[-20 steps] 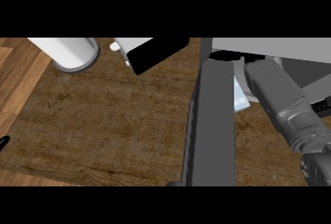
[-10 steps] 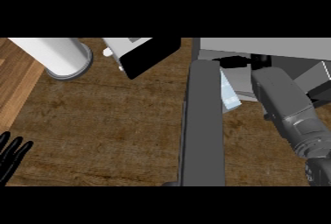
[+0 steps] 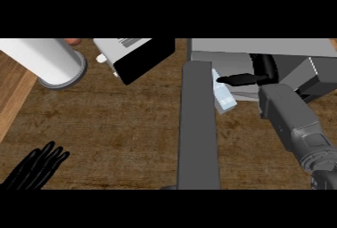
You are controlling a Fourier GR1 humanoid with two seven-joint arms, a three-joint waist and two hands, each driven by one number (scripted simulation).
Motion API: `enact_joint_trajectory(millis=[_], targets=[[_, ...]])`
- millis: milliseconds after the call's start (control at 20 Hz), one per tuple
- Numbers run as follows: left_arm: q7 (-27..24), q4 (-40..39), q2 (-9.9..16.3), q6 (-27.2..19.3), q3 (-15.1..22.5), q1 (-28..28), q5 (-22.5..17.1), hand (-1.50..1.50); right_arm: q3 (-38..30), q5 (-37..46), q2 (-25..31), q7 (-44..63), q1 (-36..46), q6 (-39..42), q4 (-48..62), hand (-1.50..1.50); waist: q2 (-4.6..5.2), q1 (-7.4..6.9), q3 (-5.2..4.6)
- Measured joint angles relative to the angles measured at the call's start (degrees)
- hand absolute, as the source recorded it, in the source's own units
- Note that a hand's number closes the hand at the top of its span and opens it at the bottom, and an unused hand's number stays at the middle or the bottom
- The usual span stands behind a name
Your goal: Pick up the milk, place it into the microwave and close the microwave
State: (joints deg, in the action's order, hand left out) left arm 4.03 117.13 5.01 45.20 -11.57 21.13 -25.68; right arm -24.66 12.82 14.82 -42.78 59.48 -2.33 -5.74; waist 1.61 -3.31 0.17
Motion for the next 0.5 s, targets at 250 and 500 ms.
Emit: enact_joint_trajectory(millis=[250,500], targets=[[-1.62,-2.64,-1.40,3.05,3.24,-0.74,5.61,-1.50,-1.51,-2.44,-2.35,-2.97,-4.06,8.16,-0.25,-1.50,-0.70,1.29,-0.07],[-3.85,-6.68,-3.64,1.90,6.40,-4.43,13.86,-1.50,-1.22,-3.54,-5.77,-6.32,-9.40,12.93,-1.58,-1.50,-1.35,2.74,-0.15]])
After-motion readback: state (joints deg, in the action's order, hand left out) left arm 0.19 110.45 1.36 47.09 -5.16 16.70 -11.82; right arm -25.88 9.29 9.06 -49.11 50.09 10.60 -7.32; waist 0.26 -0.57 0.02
